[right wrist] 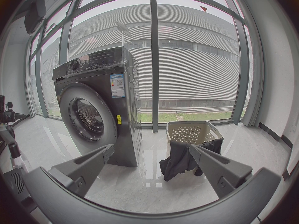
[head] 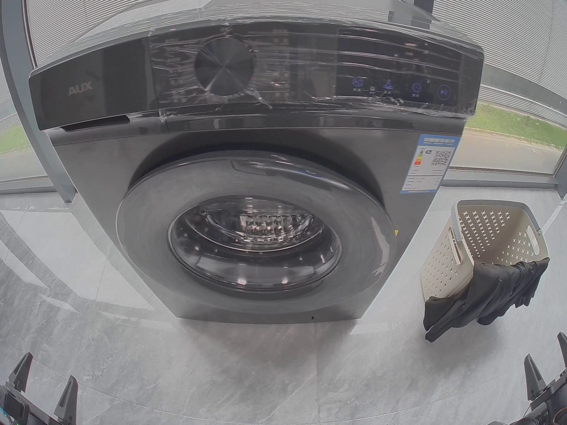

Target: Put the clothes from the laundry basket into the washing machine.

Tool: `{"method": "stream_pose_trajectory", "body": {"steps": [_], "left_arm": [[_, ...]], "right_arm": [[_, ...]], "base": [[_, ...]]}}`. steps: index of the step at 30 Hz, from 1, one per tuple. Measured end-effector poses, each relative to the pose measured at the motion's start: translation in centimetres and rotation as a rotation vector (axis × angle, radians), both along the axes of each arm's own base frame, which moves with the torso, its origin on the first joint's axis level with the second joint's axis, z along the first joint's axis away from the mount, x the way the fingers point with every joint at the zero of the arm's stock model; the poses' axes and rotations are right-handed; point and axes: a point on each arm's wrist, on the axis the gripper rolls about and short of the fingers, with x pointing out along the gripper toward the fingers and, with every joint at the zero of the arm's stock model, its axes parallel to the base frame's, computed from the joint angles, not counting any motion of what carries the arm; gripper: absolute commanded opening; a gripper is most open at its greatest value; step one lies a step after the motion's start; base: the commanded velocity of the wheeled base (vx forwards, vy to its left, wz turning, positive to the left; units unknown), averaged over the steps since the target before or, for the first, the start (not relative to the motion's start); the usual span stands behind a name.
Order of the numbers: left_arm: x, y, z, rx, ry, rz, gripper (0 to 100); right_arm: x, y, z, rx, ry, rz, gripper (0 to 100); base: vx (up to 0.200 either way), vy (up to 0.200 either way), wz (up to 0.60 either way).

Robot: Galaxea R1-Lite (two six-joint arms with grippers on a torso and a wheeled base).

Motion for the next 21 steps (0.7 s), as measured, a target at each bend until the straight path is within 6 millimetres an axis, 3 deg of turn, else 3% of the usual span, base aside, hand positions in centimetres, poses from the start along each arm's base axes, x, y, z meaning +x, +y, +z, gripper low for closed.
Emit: {"method": "stream_pose_trajectory", "body": {"steps": [21], "left_arm": [[0.0, 0.0, 0.01, 0.0, -0.001, 0.002, 100]], "right_arm": [[0.0, -0.01, 0.0, 0.004, 0.0, -0.002, 100]], "base": [[0.0, 0.0, 0.0]]}}
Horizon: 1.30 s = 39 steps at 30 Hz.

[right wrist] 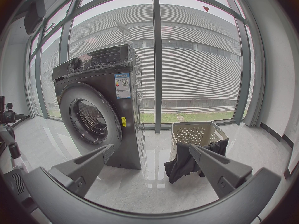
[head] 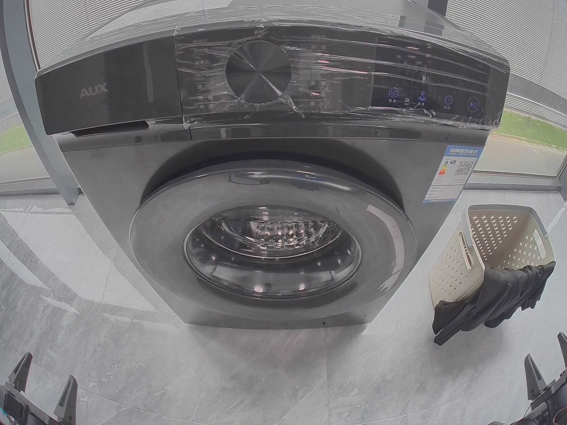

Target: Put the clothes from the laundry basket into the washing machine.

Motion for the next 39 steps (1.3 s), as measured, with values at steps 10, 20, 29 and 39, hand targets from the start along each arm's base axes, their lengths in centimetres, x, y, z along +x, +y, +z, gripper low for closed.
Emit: {"method": "stream_pose_trajectory", "body": {"steps": [10, 20, 29, 39], "left_arm": [[0.0, 0.0, 0.0, -0.002, 0.0, 0.0, 100], [0.0, 0.0, 0.0, -0.003, 0.0, -0.001, 100], [0.0, 0.0, 0.0, -0.001, 0.0, 0.0, 100], [0.0, 0.0, 0.0, 0.002, 0.0, 0.001, 100]], "right_arm": [[0.0, 0.0, 0.0, 0.002, 0.001, -0.009, 100], [0.0, 0.0, 0.0, 0.012, -0.001, -0.004, 100], [-1.0, 0.1, 3.8, 0.102, -0.106, 0.094, 100], [1.8, 0.7, 7.5, 0.046, 0.017, 0.378, 100]], "base": [[0.0, 0.0, 0.0], [0.0, 0.0, 0.0], [0.0, 0.0, 0.0], [0.0, 0.06, 0.0]]}}
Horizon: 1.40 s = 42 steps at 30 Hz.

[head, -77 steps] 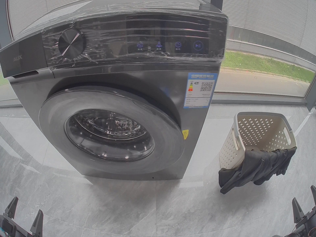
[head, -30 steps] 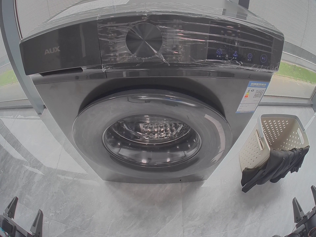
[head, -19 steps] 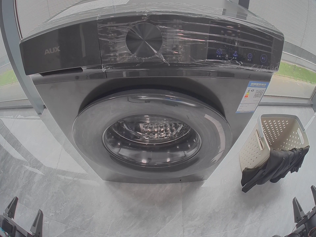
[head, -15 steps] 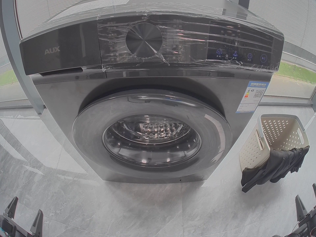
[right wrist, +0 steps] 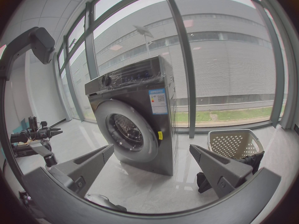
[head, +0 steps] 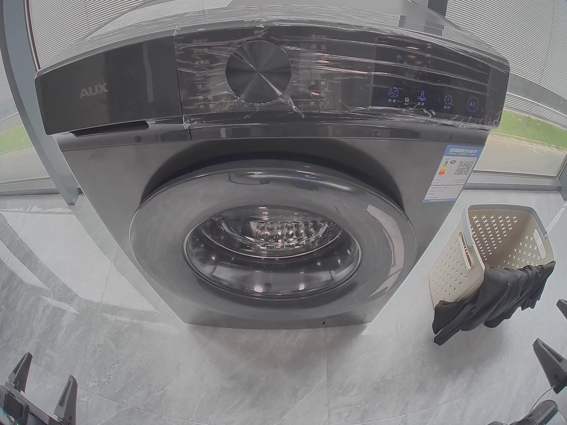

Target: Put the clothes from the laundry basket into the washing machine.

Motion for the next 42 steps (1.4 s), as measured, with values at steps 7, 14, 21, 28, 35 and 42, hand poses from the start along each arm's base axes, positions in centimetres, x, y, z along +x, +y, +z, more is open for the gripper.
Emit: {"method": "stream_pose_trajectory", "body": {"steps": [7, 14, 21, 28, 35, 42], "left_arm": [[0.0, 0.0, 0.0, 0.0, 0.0, -0.001, 100], [0.0, 0.0, 0.0, 0.002, -0.001, -0.001, 100], [0.0, 0.0, 0.0, 0.003, 0.0, -0.001, 100], [0.0, 0.0, 0.0, 0.002, 0.0, -0.002, 100], [0.0, 0.0, 0.0, 0.002, 0.0, -0.002, 100], [0.0, 0.0, 0.0, 0.002, 0.0, -0.002, 100]], "right_arm": [[5.0, 0.6, 1.1, -0.057, 0.116, 0.105, 100], [10.0, 1.7, 1.5, -0.084, 0.198, 0.184, 100], [13.6, 3.3, 1.1, -0.1, 0.28, 0.249, 100], [16.5, 4.6, 0.7, -0.076, 0.304, 0.243, 100], [18.4, 5.8, 0.3, -0.037, 0.327, 0.243, 100], [20.7, 6.8, 0.0, -0.035, 0.304, 0.217, 100]], "base": [[0.0, 0.029, 0.0], [0.0, 0.0, 0.0], [0.0, 0.0, 0.0], [0.0, 0.0, 0.0], [0.0, 0.0, 0.0], [0.0, 0.0, 0.0]]}}
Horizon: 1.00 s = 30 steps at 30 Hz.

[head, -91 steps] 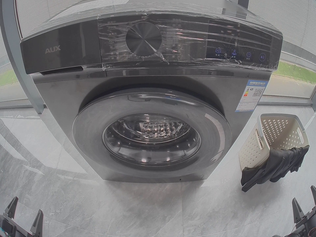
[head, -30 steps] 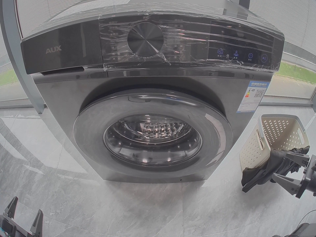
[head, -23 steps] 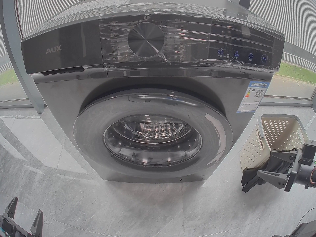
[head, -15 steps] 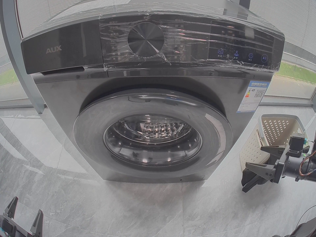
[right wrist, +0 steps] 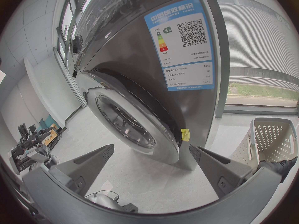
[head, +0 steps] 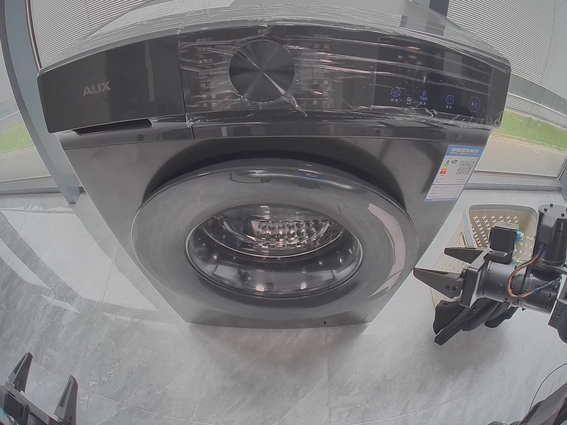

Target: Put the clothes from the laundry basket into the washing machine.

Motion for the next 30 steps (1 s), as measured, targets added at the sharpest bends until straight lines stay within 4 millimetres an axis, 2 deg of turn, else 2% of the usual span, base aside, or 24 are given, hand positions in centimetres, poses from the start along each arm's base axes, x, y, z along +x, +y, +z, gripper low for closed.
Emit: {"method": "stream_pose_trajectory", "body": {"steps": [11, 17, 24, 30], "left_arm": [[0.0, 0.0, 0.0, 0.0, 0.0, 0.0, 100], [0.0, 0.0, 0.0, 0.0, 0.0, 0.001, 100], [0.0, 0.0, 0.0, -0.001, 0.0, 0.0, 100], [0.0, 0.0, 0.0, -0.003, 0.0, 0.0, 100]], "right_arm": [[2.3, 1.3, -0.7, 0.001, -0.022, 0.002, 100], [3.3, 2.8, -1.2, 0.0, -0.035, 0.017, 100], [3.5, 3.8, -1.9, -0.006, -0.009, 0.029, 100], [2.2, 3.5, -2.8, -0.022, 0.032, 0.042, 100]], "base": [[0.0, 0.0, 0.0], [0.0, 0.0, 0.0], [0.0, 0.0, 0.0], [0.0, 0.0, 0.0]]}}
